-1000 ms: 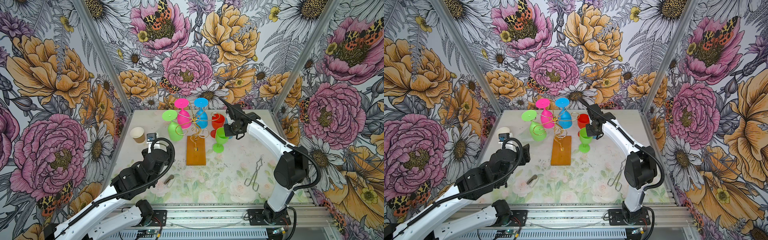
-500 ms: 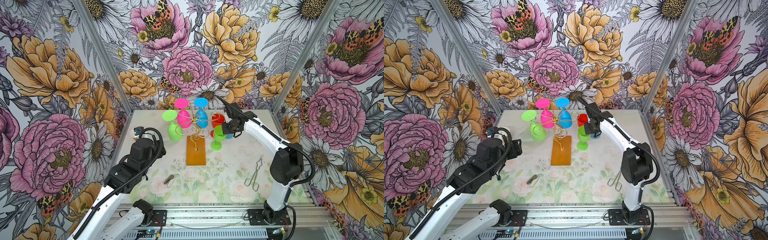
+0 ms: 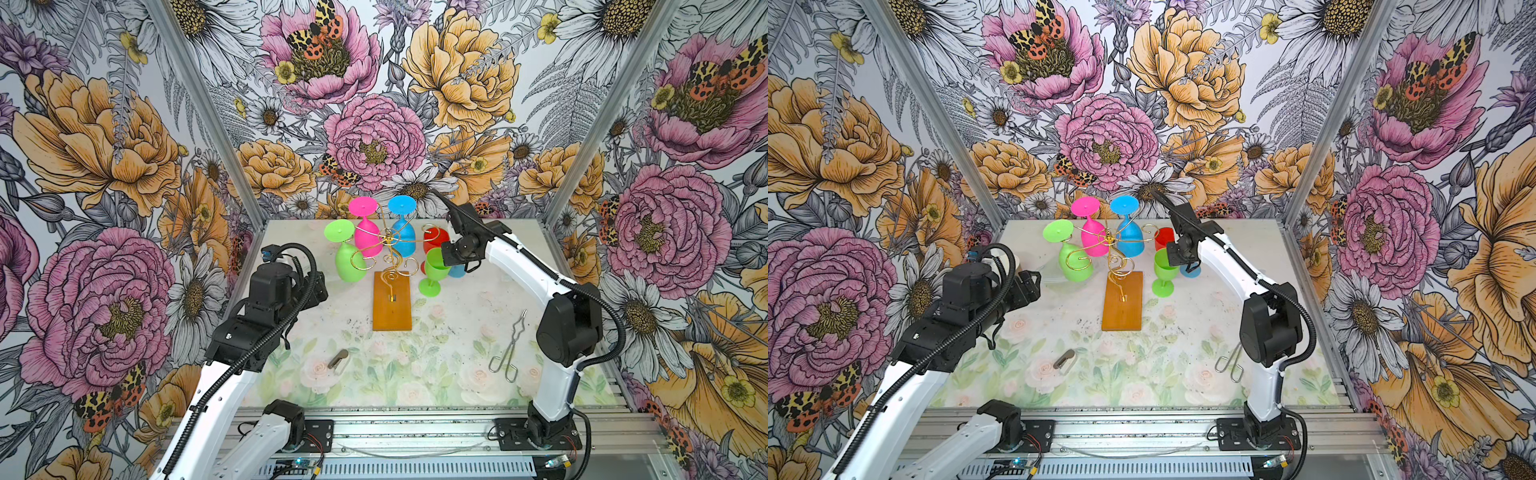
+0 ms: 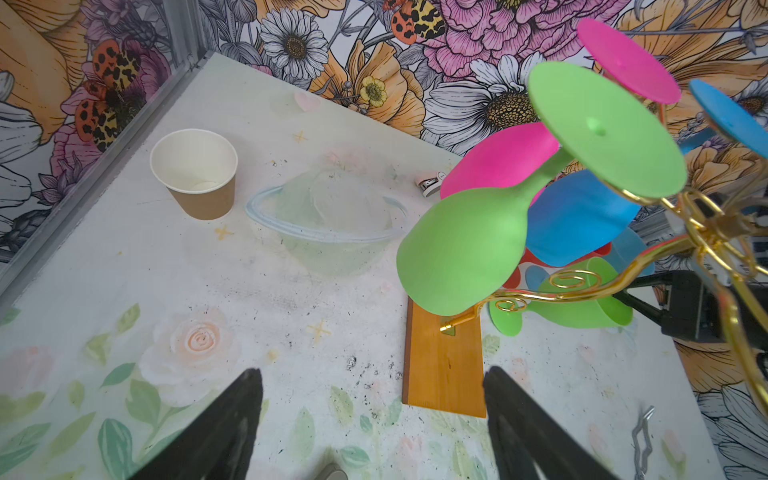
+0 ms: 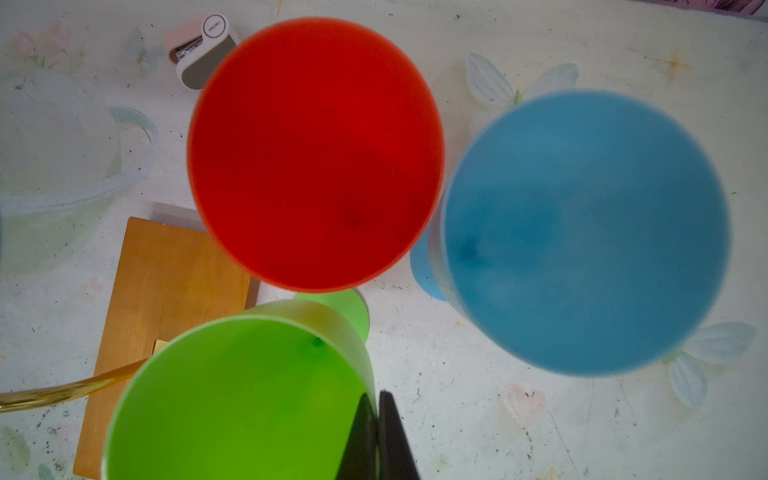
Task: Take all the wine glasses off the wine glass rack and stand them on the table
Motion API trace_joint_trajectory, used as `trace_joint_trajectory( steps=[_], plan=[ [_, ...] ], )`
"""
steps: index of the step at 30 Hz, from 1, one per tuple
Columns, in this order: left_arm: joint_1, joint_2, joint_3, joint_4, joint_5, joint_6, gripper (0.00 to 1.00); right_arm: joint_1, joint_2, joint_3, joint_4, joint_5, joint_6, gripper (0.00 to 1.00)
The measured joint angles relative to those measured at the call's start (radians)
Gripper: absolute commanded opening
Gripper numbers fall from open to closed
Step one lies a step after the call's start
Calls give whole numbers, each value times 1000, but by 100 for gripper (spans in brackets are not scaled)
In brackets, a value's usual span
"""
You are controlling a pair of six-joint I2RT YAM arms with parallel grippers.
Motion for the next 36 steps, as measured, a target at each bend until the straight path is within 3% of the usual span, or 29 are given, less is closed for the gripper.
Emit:
trace_joint_trajectory(
  steps=[11, 29, 32, 36],
  plan=[
    [58, 35, 42, -2, 110, 0, 85, 0, 2, 7, 0, -36, 1, 21],
    [61, 116, 140, -2, 125, 0, 85, 0, 39, 26, 4, -99, 3, 15],
    [61, 117, 140, -2, 126, 0, 84, 0, 39, 27, 8, -98, 2, 22],
    [61, 124, 148, -4, 129, 0, 85, 0, 37, 27, 11, -95, 3, 41]
  ],
)
